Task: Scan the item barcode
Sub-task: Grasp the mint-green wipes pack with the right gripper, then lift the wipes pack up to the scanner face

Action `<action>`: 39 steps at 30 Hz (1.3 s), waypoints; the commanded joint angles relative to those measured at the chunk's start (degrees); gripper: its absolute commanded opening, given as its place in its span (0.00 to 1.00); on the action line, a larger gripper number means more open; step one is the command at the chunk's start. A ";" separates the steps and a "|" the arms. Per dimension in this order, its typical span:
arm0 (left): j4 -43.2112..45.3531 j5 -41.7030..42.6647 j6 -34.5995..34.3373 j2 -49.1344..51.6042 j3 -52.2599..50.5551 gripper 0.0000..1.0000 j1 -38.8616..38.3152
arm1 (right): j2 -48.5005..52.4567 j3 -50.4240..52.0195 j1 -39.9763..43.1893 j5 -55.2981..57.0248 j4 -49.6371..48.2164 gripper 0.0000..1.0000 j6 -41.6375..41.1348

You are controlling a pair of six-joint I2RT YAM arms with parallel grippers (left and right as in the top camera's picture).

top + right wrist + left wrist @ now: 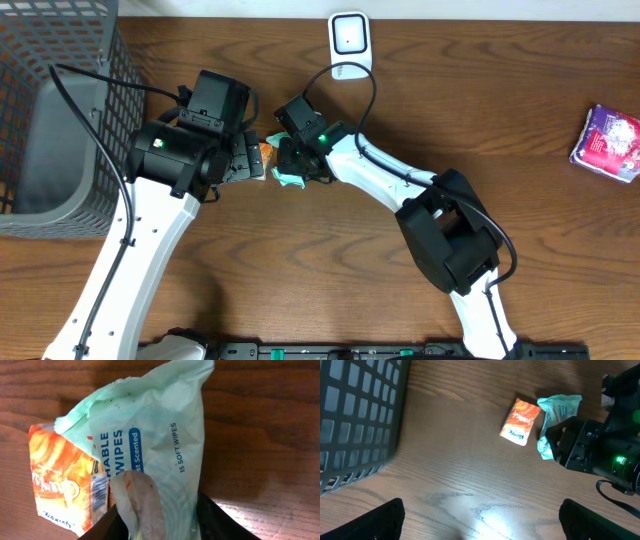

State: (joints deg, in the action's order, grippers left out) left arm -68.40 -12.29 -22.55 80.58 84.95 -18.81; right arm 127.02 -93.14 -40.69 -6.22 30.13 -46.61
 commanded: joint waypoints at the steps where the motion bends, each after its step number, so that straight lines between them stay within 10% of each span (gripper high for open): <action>1: -0.15 -0.13 -0.50 -0.31 0.46 0.98 0.31 | 0.61 0.22 -0.09 1.44 0.09 0.35 0.63; 25: -0.15 -0.13 -0.50 -0.31 0.46 0.98 0.31 | 0.59 0.20 -0.22 0.63 1.22 0.01 1.70; 39: -0.15 -0.13 -0.50 -0.31 0.46 0.98 0.31 | -1.42 -0.02 11.87 -42.25 3.41 0.01 7.34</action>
State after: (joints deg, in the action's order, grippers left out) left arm -68.40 -12.29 -22.55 80.58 84.95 -18.81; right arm 127.02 -93.14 -31.51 -31.86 32.53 -42.96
